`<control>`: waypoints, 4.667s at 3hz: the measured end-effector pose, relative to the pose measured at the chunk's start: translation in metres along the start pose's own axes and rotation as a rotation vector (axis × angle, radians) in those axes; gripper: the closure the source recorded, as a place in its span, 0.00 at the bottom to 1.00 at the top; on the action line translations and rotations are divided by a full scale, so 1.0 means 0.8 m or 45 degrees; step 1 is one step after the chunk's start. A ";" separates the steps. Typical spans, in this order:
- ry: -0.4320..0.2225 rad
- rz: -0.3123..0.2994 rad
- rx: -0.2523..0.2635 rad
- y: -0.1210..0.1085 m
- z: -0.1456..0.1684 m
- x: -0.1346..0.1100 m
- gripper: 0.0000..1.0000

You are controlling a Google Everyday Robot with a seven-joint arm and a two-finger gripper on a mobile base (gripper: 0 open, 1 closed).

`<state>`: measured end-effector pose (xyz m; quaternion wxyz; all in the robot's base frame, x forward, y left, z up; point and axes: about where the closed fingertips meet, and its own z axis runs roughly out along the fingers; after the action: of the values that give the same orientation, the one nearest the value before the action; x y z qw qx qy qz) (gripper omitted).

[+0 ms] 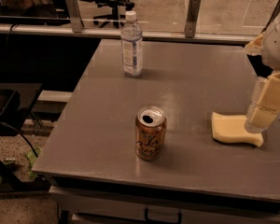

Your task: Knock blue plastic bottle over

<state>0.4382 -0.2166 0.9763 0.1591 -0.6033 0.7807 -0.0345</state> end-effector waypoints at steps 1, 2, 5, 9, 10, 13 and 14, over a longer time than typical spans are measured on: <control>0.000 0.000 0.000 0.000 0.000 0.000 0.00; -0.053 0.027 0.019 -0.030 0.011 -0.010 0.00; -0.267 0.145 0.031 -0.159 0.088 -0.093 0.00; -0.526 0.248 0.012 -0.235 0.164 -0.241 0.00; -0.565 0.243 0.027 -0.240 0.174 -0.273 0.00; -0.652 0.309 0.019 -0.261 0.200 -0.325 0.00; -0.677 0.319 0.005 -0.261 0.198 -0.330 0.16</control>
Offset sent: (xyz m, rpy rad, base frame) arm 0.0765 0.0043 -0.0051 0.1204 -0.0468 -0.0393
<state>0.7368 0.0008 0.9320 0.3624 -0.4897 0.7800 0.1431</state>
